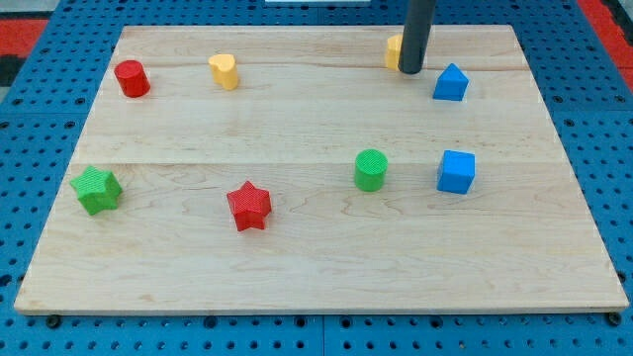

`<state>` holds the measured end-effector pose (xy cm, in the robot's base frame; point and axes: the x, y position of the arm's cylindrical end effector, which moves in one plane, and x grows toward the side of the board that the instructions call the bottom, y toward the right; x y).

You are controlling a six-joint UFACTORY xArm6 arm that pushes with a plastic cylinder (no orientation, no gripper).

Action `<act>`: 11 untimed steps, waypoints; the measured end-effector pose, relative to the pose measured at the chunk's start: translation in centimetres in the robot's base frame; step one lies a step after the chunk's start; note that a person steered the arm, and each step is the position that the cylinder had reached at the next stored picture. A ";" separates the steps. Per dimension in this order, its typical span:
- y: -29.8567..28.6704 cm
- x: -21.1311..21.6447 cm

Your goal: Slide the yellow hexagon to the top right

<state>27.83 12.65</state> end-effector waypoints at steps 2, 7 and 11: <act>-9.8 4.6; 1.1 -3.4; 1.2 -6.4</act>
